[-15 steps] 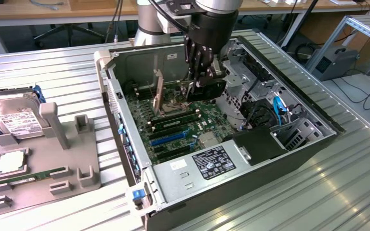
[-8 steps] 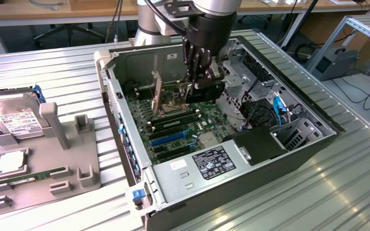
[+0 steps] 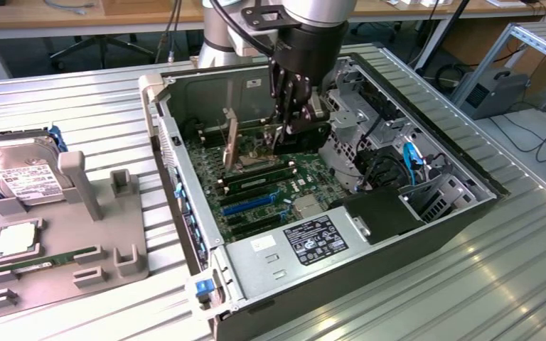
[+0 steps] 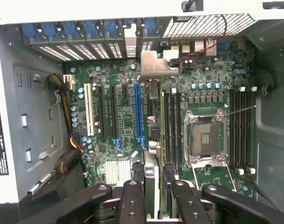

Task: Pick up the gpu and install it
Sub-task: 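Insert the gpu into the slot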

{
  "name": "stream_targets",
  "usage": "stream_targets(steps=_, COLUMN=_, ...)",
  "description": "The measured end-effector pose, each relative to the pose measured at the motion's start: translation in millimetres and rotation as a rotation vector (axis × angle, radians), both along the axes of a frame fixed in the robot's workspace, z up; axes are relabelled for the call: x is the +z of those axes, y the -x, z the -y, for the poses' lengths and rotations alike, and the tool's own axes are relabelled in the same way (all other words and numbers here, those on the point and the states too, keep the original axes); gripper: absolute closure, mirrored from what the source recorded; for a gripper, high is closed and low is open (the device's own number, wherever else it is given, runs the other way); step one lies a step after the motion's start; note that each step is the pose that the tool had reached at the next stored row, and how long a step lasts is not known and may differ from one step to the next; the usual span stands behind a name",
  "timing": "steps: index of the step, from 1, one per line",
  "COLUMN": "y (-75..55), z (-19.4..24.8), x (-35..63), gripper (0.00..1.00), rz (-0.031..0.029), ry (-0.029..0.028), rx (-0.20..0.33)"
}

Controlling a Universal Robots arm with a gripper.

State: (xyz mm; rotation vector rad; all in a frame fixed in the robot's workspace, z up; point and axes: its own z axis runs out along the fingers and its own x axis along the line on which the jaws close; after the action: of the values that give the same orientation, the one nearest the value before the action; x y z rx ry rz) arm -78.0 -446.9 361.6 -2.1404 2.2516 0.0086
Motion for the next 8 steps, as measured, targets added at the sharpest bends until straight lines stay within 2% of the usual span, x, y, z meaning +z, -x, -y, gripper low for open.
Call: stream_targets(steps=8, y=0.3, z=1.1, x=-2.8, gripper=0.73, rz=0.0000, ry=0.0000, rx=0.000)
